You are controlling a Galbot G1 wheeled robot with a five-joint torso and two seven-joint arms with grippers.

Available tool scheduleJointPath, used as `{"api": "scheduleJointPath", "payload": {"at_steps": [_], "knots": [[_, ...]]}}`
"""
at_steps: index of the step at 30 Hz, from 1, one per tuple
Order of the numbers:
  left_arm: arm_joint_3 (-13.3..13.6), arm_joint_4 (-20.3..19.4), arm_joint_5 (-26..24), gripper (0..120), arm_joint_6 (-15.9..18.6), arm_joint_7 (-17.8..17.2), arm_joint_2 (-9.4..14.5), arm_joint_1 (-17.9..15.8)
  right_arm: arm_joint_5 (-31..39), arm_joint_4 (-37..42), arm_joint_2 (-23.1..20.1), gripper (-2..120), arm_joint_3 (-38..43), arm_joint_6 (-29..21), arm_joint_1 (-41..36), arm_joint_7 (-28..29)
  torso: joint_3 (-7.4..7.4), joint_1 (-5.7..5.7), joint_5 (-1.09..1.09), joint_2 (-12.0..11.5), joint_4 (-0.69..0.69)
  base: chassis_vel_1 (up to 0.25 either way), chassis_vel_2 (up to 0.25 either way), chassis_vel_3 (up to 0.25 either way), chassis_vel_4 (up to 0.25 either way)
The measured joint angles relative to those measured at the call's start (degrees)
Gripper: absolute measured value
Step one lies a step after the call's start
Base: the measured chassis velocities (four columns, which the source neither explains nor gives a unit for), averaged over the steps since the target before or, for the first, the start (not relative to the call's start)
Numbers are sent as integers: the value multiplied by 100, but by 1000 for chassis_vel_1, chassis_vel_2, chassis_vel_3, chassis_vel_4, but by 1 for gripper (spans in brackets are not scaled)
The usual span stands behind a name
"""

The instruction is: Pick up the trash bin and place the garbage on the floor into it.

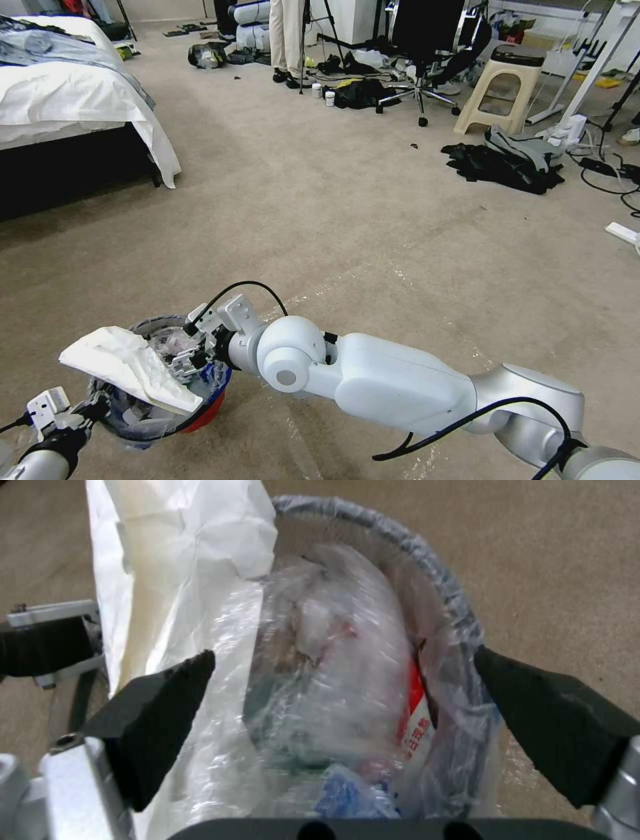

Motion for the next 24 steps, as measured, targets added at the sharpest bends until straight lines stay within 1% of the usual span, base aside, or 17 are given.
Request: {"api": "scheduleJointPath", "payload": {"at_steps": [18, 22, 24], "knots": [[14, 17, 21, 1, -1, 0, 0, -15, -142, 202, -97, 100, 274, 61, -22, -54, 0, 0, 0, 0, 0, 0, 0, 0, 0], [-4, 5, 20, 1, 2, -1, 9, -1, -304, 272, -134, 100, 477, 175, -25, -205, 0, 0, 0, 0, 0, 0, 0, 0, 0], [-16, 1, 18, 1, 7, -3, 29, 11, -462, 316, -211, 100, 695, 403, -22, -453, 0, 0, 0, 0, 0, 0, 0, 0, 0]]}}
